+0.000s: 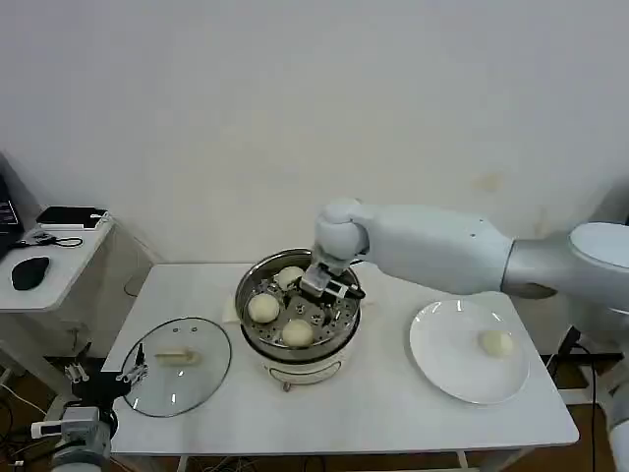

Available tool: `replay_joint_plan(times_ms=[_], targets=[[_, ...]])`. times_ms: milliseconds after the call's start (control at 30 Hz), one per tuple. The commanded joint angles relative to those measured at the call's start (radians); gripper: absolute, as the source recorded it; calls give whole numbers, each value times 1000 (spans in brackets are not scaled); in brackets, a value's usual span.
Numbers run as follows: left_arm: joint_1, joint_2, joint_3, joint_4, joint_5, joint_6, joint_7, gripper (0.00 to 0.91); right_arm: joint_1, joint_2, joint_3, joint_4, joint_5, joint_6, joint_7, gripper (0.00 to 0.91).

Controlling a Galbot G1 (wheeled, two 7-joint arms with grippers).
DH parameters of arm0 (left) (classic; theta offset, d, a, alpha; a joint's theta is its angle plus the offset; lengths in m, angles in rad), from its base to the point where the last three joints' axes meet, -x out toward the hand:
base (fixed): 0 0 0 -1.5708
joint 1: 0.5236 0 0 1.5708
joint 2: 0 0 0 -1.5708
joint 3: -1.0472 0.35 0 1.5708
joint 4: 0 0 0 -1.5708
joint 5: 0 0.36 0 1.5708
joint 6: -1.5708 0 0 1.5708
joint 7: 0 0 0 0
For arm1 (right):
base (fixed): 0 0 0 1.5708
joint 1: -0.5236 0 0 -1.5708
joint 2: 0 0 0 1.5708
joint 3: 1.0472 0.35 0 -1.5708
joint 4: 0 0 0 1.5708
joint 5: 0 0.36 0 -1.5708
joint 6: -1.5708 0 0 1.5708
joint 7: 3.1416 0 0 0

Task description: Take steamed baozi put them in steamer then cover it.

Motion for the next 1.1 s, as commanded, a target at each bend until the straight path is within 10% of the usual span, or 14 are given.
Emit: replay_joint_plan(times_ms=[33, 233, 700, 1100], targets=[[-3, 9, 1, 5, -1, 0, 0, 907, 33, -94, 98, -113, 68, -127, 112, 907], [-14, 22, 27, 14, 2, -1, 0, 907, 61, -258, 128, -89, 179, -248, 126, 907], [-32, 57, 60, 25, -8, -3, 5, 907, -92, -681, 92, 11, -20, -288, 73, 907], [-53, 66, 84, 46, -9, -1, 6, 907, -576, -824, 434, 0, -143, -276, 85, 907]])
